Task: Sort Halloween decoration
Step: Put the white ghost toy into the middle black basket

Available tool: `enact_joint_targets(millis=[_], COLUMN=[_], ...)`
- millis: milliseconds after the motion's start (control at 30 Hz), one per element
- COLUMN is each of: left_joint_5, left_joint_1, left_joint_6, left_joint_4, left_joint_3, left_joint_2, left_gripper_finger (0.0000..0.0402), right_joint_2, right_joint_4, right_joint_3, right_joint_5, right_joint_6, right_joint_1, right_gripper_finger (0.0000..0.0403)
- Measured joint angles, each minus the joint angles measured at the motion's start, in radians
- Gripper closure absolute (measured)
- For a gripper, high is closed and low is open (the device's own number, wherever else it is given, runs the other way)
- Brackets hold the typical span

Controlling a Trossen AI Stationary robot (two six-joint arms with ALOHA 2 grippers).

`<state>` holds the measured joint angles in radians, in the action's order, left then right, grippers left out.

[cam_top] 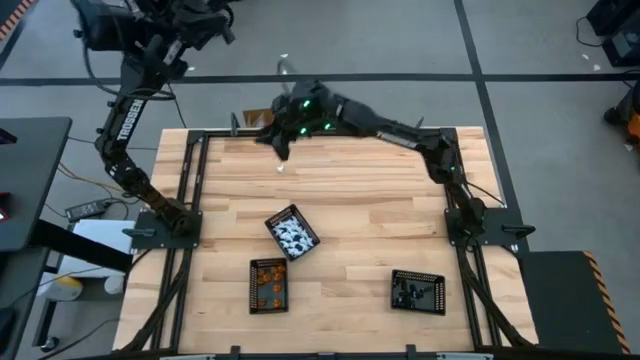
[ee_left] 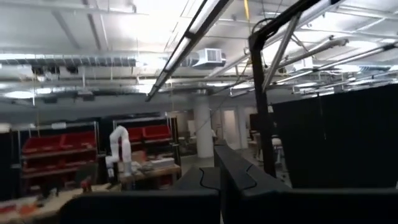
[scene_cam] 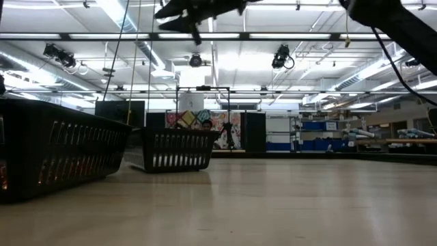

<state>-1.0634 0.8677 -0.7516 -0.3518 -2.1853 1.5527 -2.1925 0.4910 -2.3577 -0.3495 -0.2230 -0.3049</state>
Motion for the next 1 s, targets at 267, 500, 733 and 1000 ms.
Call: enact_joint_targets(millis=[267,500,733,1000], left_joint_5=[0.005,0.141,0.331,0.363], left_joint_1=[0.0,0.022,-0.03,-0.047], left_joint_6=[0.081,0.645,0.995,0.988], left_joint_4=[0.08,0.877,1.444,1.374], left_joint_3=[0.002,0.003,0.004,0.274], left_joint_2=[0.006,-0.041,-0.041,-0.149], left_gripper_finger=[0.0401,0.0402,0.0402,0.0402], right_joint_2=[-0.118,-0.222,-0.354,-0.359], right_joint_4=[0.022,0.166,0.18,0.109], right_joint_3=[0.003,0.002,0.003,0.002], right_joint_5=[-0.037,-0.092,-0.166,0.097], right_joint_6=[-0.096,-0.12,-0.135,-0.145], right_joint_1=[0.039,0.051,0.063,0.013], right_gripper_finger=[0.0271,0.0277,0.0277,0.0277])
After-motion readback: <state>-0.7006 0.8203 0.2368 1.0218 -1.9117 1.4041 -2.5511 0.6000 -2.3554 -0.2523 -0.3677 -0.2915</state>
